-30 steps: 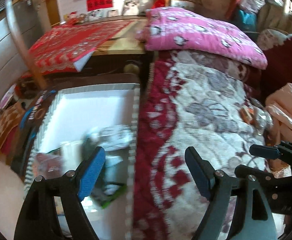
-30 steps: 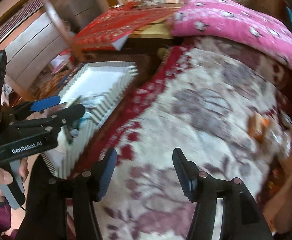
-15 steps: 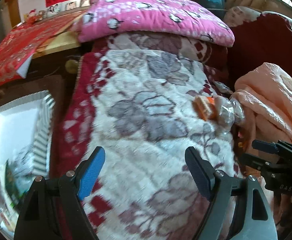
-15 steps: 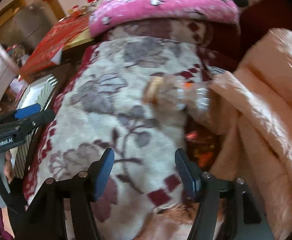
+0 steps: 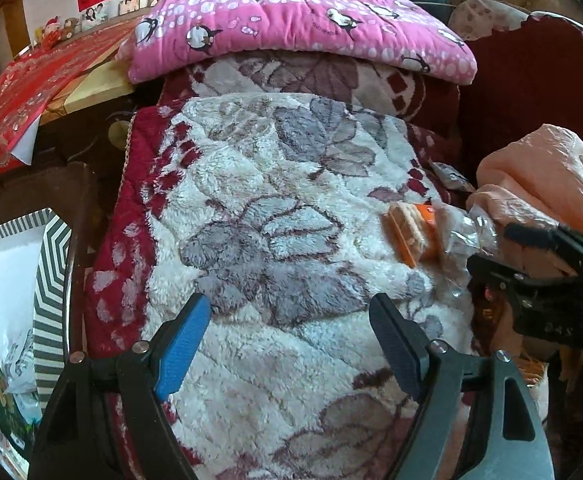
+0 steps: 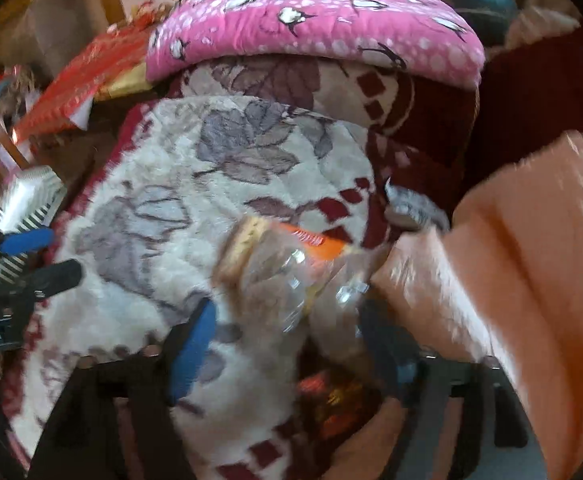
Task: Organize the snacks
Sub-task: 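Move both open tools back toward the snacks on the quilt, then grasp the orange cracker packet with the left tool while the right tool grasps the clear bag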
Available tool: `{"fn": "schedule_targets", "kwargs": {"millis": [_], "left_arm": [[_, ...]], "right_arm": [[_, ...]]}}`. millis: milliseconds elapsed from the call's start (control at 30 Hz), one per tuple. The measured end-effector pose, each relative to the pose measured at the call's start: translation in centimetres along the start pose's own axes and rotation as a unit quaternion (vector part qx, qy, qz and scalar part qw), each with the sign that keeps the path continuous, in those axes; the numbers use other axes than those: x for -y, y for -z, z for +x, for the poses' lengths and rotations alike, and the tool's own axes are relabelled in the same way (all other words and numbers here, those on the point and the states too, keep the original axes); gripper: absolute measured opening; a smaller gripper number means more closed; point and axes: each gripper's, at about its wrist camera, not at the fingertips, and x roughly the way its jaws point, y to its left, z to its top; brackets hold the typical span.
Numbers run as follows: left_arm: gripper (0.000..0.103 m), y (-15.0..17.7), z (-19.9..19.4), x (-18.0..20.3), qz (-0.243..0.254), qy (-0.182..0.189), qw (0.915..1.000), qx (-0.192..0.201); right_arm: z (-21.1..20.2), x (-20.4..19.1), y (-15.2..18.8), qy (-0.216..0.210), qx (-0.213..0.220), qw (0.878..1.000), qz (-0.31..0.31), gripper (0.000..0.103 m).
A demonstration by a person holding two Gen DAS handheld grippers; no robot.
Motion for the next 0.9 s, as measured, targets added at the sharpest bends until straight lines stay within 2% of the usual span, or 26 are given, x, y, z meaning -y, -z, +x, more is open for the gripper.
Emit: {"fn": "schedule_targets", "kwargs": {"millis": [67,167,200,233,300,367,467,567,667,733,800,900], "left_arm": [[0.081,-0.2,0.5,0.0,-0.002,-0.001,1.0000,-0.003],[0.081,-0.6,1.3,0.2,-0.006,0.003,0.9999,-0.009],[0.081,-0.7,1.5,0.4,-0.005,0.005,0.9999,-0.011],[0.081,-0.9,1.6,0.6,-0.003,0.007,0.9999,-0.012],[0.081,-1.2,2.0,1.3,0.008,0.009,0.9999,-0.012],[0.081,-1.6,2.4,1.9,0.017,0.009,0.9998,-0.011],[0.081,-2.5,3.2,2.9,0.024,0.022,0.9994,-0.012],[0.081,-3.8,3.9,4.3,0.049,0.071,0.9963,-0.002],[0.081,-4.5,4.6,6.5,0.126,0.109,0.9860,0.005],[0.081,-4.8,5.6,8.2,0.188,0.140,0.9721,-0.014],[0.081,-4.9,6.7,9.5,0.230,0.150,0.9609,-0.036],[0.081,-5.2,8.4,10.9,0.273,0.168,0.9449,-0.065]], "right_arm": [[1.1,0.3,-0.5,0.017,-0.012,1.000,0.005,0.088],[2.8,0.7,-0.6,0.010,-0.020,0.999,0.031,0.091],[3.6,0.7,-0.4,0.028,-0.026,0.999,0.034,0.091],[4.0,0.8,-0.3,0.033,-0.028,0.998,0.037,0.088],[4.0,1.7,0.2,0.029,-0.018,0.998,0.055,0.061],[3.2,2.7,0.6,0.013,-0.014,0.998,0.064,0.050],[1.7,3.4,1.2,-0.007,-0.011,0.997,0.072,0.046],[-0.4,3.7,2.0,-0.022,0.006,0.996,0.087,0.046],[-2.0,4.4,2.8,-0.038,0.020,0.993,0.113,0.046],[-2.3,5.1,3.0,-0.050,0.021,0.990,0.128,0.046],[-2.5,5.7,3.0,-0.059,0.022,0.988,0.141,0.046],[-2.9,6.5,3.0,-0.069,0.028,0.985,0.155,0.046]]}}
